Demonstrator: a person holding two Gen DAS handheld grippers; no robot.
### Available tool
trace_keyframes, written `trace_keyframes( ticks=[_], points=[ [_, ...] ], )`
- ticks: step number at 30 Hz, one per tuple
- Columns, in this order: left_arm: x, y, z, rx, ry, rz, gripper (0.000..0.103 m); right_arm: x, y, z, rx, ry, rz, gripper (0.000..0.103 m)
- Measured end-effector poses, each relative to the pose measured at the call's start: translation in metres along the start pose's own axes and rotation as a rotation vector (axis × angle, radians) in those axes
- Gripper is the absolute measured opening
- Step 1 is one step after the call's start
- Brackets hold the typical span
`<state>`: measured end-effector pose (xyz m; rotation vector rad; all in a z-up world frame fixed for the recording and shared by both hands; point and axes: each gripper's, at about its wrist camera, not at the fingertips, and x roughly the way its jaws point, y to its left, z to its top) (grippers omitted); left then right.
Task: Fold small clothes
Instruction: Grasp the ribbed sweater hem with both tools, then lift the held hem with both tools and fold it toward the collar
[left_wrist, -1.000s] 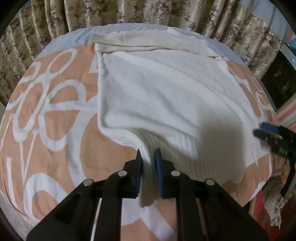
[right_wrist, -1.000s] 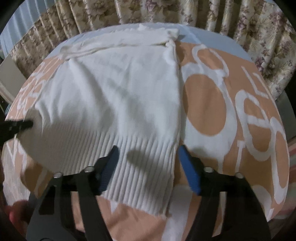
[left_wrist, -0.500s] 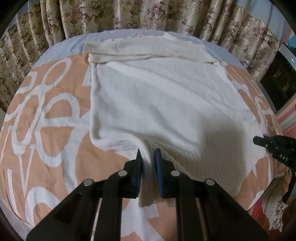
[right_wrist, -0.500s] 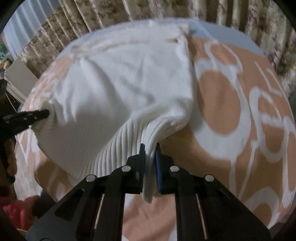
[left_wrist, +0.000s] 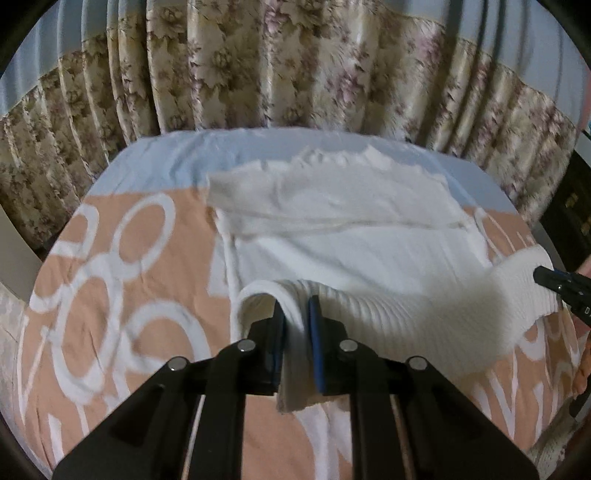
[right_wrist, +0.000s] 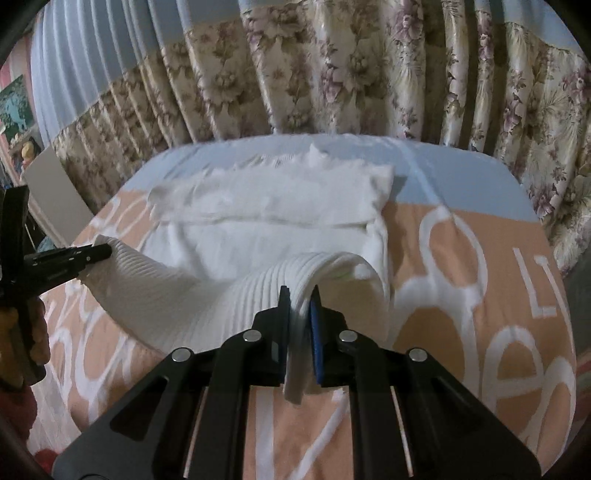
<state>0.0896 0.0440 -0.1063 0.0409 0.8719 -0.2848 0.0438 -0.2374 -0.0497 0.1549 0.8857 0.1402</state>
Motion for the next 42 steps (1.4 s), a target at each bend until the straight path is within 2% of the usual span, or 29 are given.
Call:
trace_keyframes(
  ticks=[6, 10, 16, 19, 22, 27, 30, 33, 34, 35, 37, 39, 40, 42],
  points=[
    [0.003, 0.014, 0.034, -0.036, -0.049, -0.025, 0.013, 0.013, -0.011, 0.028, 0.035, -0.054, 0.011, 0.011],
    [0.012, 0.023, 0.052, -0.034, -0.063, -0.045, 0.013, 0.028, -0.017, 0.045, 0.016, -0.055, 0.01, 0.011],
    [0.035, 0.034, 0.093, -0.037, -0.06, -0.06, 0.013, 0.068, -0.027, 0.089, 0.013, -0.046, 0.041, 0.011],
    [0.056, 0.037, 0.114, -0.013, -0.068, -0.033, 0.013, 0.095, -0.037, 0.103, 0.037, -0.031, 0.047, 0.011],
    [0.093, 0.045, 0.128, -0.023, -0.005, -0.047, 0.013, 0.124, -0.049, 0.112, 0.057, -0.012, 0.05, 0.011],
    [0.133, 0.04, 0.133, 0.028, 0.028, 0.003, 0.013, 0.17, -0.065, 0.121, 0.075, 0.045, 0.034, 0.011],
    [0.153, 0.038, 0.125, 0.046, 0.072, 0.041, 0.013, 0.19, -0.068, 0.113, 0.067, 0.09, 0.009, 0.011],
    [0.157, 0.035, 0.113, 0.076, 0.074, 0.072, 0.018, 0.194, -0.066, 0.104, 0.034, 0.101, -0.005, 0.011],
    [0.156, 0.035, 0.111, 0.078, 0.071, 0.072, 0.022, 0.192, -0.067, 0.105, 0.033, 0.1, -0.004, 0.014],
    [0.156, 0.036, 0.112, 0.075, 0.073, 0.074, 0.033, 0.189, -0.068, 0.106, 0.041, 0.099, 0.009, 0.015],
    [0.152, 0.039, 0.113, 0.047, 0.08, 0.065, 0.045, 0.18, -0.069, 0.109, 0.053, 0.083, 0.04, 0.029],
    [0.142, 0.039, 0.114, 0.02, 0.079, 0.043, 0.046, 0.163, -0.068, 0.11, 0.047, 0.05, 0.041, 0.046],
    [0.137, 0.038, 0.113, 0.019, 0.074, 0.043, 0.051, 0.158, -0.067, 0.11, 0.047, 0.039, 0.036, 0.048],
    [0.128, 0.034, 0.11, 0.027, 0.06, 0.036, 0.053, 0.151, -0.066, 0.105, 0.057, 0.047, 0.046, 0.048]
  ],
)
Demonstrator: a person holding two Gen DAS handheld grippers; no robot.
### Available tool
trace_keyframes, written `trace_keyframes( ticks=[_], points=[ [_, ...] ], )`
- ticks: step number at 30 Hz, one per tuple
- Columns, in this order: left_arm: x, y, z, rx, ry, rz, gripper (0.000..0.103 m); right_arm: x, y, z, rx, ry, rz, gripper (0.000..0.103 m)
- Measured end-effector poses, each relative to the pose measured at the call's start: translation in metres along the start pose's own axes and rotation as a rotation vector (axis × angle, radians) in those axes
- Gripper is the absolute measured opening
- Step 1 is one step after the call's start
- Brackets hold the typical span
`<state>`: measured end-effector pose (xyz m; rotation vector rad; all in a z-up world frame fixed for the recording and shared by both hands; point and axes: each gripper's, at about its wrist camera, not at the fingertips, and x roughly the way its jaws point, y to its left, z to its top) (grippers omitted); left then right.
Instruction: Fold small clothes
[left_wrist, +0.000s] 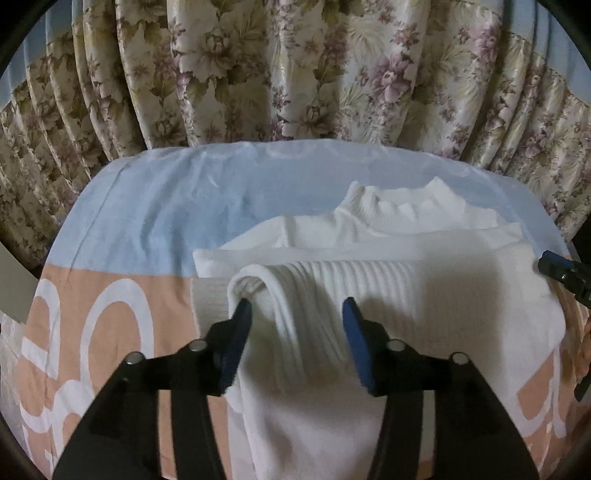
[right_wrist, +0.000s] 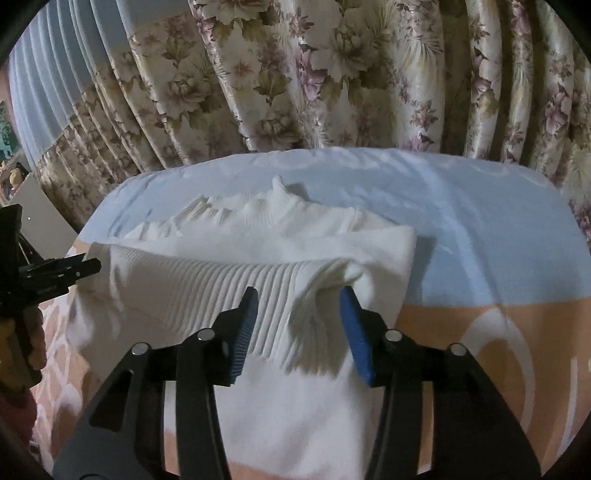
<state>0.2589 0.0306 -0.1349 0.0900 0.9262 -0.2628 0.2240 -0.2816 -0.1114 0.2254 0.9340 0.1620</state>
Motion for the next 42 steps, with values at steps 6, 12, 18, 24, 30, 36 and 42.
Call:
trace_keyframes(
  ticks=[6, 12, 18, 24, 30, 36, 42],
  points=[
    [0.001, -0.016, -0.008, 0.06, 0.022, 0.003, 0.029, 0.015, 0.018, -0.016, -0.049, 0.083, -0.007, 0.018],
    [0.008, -0.02, -0.004, 0.094, 0.034, 0.003, 0.008, 0.019, 0.026, -0.014, -0.097, 0.049, -0.034, 0.009],
    [0.013, -0.012, 0.037, 0.06, -0.034, -0.001, 0.007, 0.016, 0.024, 0.033, -0.086, -0.068, -0.035, 0.008],
    [0.053, 0.004, 0.069, -0.009, 0.001, -0.001, 0.007, 0.055, 0.01, 0.067, -0.034, -0.034, -0.059, 0.008],
    [0.067, 0.018, 0.071, -0.076, 0.047, -0.012, 0.011, 0.077, 0.01, 0.068, -0.079, 0.027, -0.11, 0.023],
    [0.03, 0.007, 0.052, -0.008, -0.015, 0.022, 0.059, 0.045, 0.013, 0.06, -0.072, -0.019, -0.081, 0.045],
    [-0.005, 0.021, 0.015, -0.031, -0.03, 0.044, 0.059, 0.011, 0.017, 0.023, -0.093, -0.021, -0.1, 0.048]
  ],
)
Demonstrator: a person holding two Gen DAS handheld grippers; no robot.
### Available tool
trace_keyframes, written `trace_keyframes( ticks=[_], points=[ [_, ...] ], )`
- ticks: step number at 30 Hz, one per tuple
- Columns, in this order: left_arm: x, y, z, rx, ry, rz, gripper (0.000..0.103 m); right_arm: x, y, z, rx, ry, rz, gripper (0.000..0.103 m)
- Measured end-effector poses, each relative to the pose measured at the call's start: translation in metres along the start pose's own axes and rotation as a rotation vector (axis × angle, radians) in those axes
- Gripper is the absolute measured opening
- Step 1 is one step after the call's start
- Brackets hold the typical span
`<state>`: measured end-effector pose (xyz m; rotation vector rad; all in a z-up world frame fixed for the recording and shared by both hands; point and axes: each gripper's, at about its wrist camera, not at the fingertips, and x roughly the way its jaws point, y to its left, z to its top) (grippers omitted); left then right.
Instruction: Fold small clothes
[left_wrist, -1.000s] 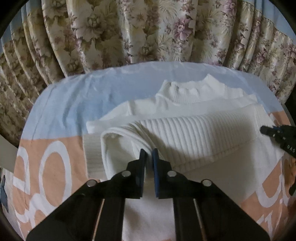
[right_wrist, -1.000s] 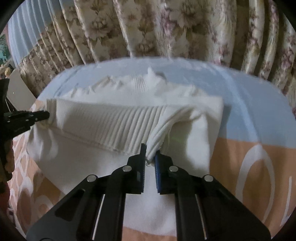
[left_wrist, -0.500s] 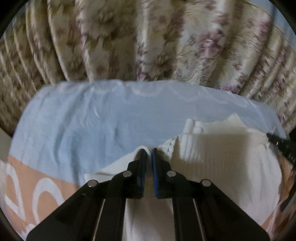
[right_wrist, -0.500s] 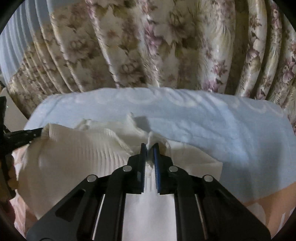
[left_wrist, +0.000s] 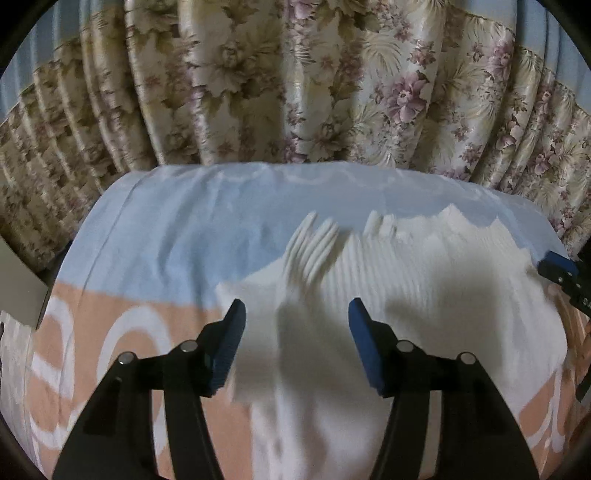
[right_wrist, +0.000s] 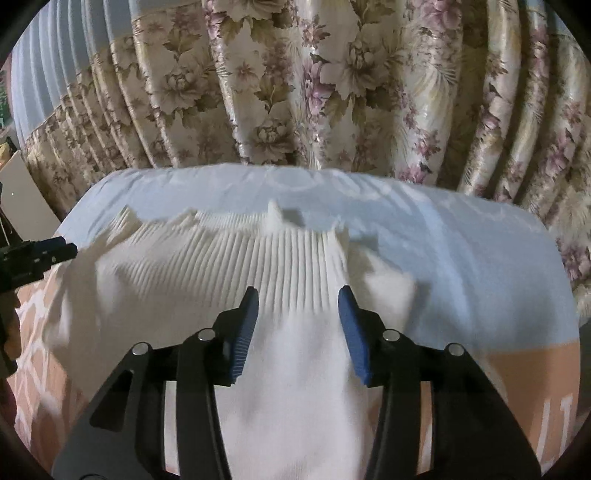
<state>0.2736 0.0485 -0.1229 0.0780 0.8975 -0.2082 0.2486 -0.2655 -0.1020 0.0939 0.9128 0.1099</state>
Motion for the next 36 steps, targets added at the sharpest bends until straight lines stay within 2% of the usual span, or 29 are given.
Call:
trace_keyframes(
  ticks=[1, 6, 10, 12, 15, 16, 17, 18, 22, 26, 28, 32, 36],
  points=[
    [-0.003, 0.003, -0.007, -0.004, 0.0, 0.009, 0.059, -0.004, -0.001, -0.009, 0.003, 0.006, -0.001, 0.051],
    [-0.009, 0.007, -0.046, -0.01, 0.038, 0.022, 0.059, -0.024, -0.008, -0.059, 0.039, 0.045, -0.024, 0.051],
    [-0.006, -0.001, -0.065, -0.006, 0.084, 0.002, 0.059, -0.023, -0.018, -0.077, 0.086, 0.088, -0.03, 0.049],
    [-0.009, -0.006, -0.07, 0.0, 0.075, -0.002, 0.051, -0.022, -0.016, -0.081, 0.072, 0.098, -0.039, 0.04],
    [-0.01, -0.008, -0.072, -0.009, 0.072, 0.015, 0.023, -0.024, -0.015, -0.08, 0.077, 0.076, -0.043, 0.012],
    [-0.013, -0.006, -0.072, -0.021, 0.067, -0.001, 0.013, -0.027, -0.017, -0.08, 0.095, 0.061, -0.037, 0.011],
    [-0.014, -0.004, -0.072, -0.03, 0.064, -0.021, 0.01, -0.029, -0.018, -0.08, 0.106, 0.052, -0.034, 0.01],
    [-0.016, -0.002, -0.071, -0.035, 0.065, -0.04, 0.01, -0.031, -0.02, -0.08, 0.115, 0.04, -0.034, 0.008],
    [-0.027, 0.0, -0.076, -0.035, 0.037, -0.041, 0.009, -0.041, -0.016, -0.084, 0.096, 0.018, -0.044, 0.007],
    [-0.034, 0.003, -0.087, -0.046, 0.048, -0.054, 0.009, -0.056, -0.012, -0.091, 0.085, 0.011, -0.046, 0.007],
    [-0.037, 0.004, -0.093, -0.045, 0.052, -0.051, 0.009, -0.057, -0.014, -0.095, 0.086, 0.023, -0.047, 0.007],
    [-0.023, 0.008, -0.104, -0.063, 0.108, -0.05, 0.009, -0.041, -0.021, -0.107, 0.109, 0.092, -0.056, 0.007],
    [-0.027, 0.002, -0.102, -0.03, 0.103, -0.023, 0.013, -0.038, -0.017, -0.11, 0.105, 0.118, -0.064, 0.009]
  ],
)
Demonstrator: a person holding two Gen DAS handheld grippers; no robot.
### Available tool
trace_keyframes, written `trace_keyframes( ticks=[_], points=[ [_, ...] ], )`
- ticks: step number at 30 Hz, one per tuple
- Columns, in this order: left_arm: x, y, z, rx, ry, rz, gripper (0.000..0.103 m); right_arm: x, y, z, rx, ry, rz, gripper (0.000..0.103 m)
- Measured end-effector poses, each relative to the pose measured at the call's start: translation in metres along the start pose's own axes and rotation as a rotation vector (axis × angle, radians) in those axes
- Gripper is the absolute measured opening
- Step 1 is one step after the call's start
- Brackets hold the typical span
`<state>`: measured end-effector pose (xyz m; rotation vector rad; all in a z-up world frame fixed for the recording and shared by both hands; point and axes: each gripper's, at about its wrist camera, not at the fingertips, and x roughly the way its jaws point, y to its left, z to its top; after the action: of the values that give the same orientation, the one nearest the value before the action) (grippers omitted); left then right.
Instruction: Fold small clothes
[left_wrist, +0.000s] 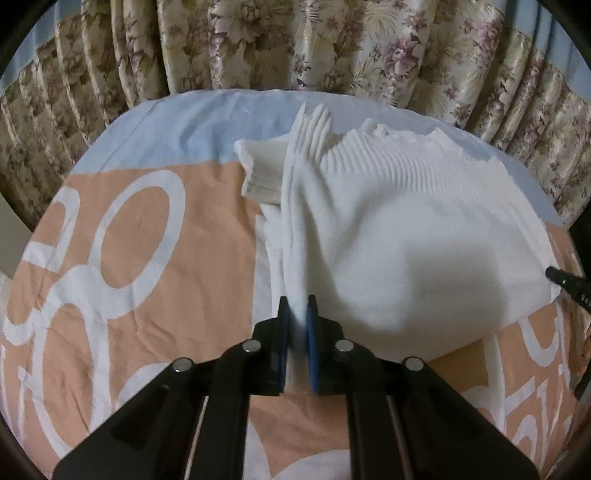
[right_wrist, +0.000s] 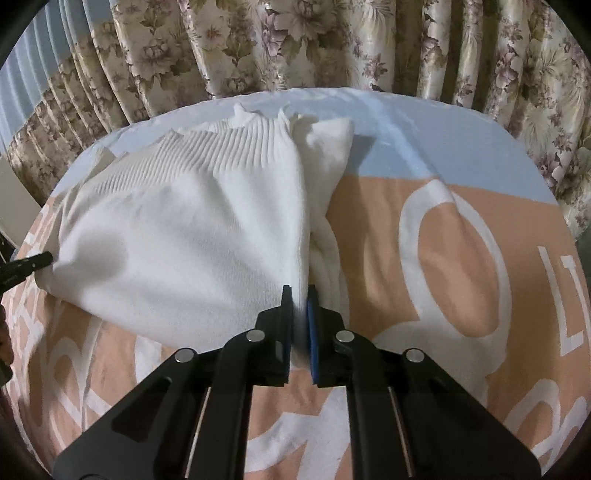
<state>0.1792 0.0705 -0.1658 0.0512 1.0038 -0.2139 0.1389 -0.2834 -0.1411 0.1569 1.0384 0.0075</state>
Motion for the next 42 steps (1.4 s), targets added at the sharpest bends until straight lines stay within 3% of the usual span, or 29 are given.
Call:
trace_keyframes(
  ticks=[1, 2, 4, 7, 11, 14, 18, 22, 24, 27, 29, 31, 34, 38, 42],
  points=[
    [-0.002, -0.001, 0.001, 0.006, -0.005, 0.01, 0.015, -0.001, 0.0, 0.001, 0.003, 0.003, 0.002, 0.011],
    [-0.006, -0.001, 0.001, 0.012, -0.015, 0.013, 0.025, -0.004, -0.001, 0.001, 0.008, 0.0, 0.003, 0.012],
    [-0.015, 0.0, 0.003, 0.022, -0.039, 0.038, 0.035, -0.018, -0.001, 0.005, 0.015, -0.043, 0.005, 0.018],
    [-0.031, 0.003, 0.01, 0.016, -0.078, 0.042, 0.038, -0.037, -0.001, 0.018, 0.009, -0.116, 0.019, 0.024],
    [-0.022, -0.008, 0.049, 0.025, -0.091, 0.052, 0.062, -0.022, 0.013, 0.051, -0.044, -0.132, 0.034, 0.027],
    [0.005, -0.021, 0.081, 0.041, -0.11, 0.039, 0.062, 0.013, 0.029, 0.079, -0.1, -0.114, 0.061, 0.027],
    [0.049, -0.032, 0.115, 0.084, -0.074, 0.047, 0.062, 0.059, 0.056, 0.108, -0.227, -0.069, 0.043, 0.027],
    [0.077, -0.022, 0.124, 0.085, -0.04, 0.092, 0.063, 0.089, 0.058, 0.12, -0.278, -0.011, -0.002, 0.027],
    [0.083, -0.007, 0.123, 0.06, -0.035, 0.095, 0.063, 0.09, 0.046, 0.126, -0.242, -0.005, 0.012, 0.026],
    [0.088, 0.012, 0.124, 0.017, -0.028, 0.087, 0.07, 0.089, 0.021, 0.133, -0.168, -0.041, -0.052, 0.021],
    [0.087, 0.015, 0.122, 0.003, -0.025, 0.069, 0.07, 0.089, 0.004, 0.136, -0.087, -0.025, 0.014, 0.02],
    [0.077, 0.007, 0.12, 0.025, -0.049, 0.09, 0.068, 0.075, 0.006, 0.132, -0.098, -0.07, 0.046, 0.033],
    [0.048, -0.012, 0.111, 0.045, -0.096, 0.05, 0.069, 0.046, 0.031, 0.114, -0.173, -0.138, 0.071, 0.051],
    [0.022, -0.052, 0.078, 0.091, -0.097, -0.012, 0.077, 0.026, 0.075, 0.069, -0.237, -0.135, 0.118, 0.057],
    [0.026, -0.082, 0.042, 0.133, -0.061, -0.046, 0.077, 0.037, 0.113, 0.036, -0.336, -0.076, 0.108, 0.058]
  ],
)
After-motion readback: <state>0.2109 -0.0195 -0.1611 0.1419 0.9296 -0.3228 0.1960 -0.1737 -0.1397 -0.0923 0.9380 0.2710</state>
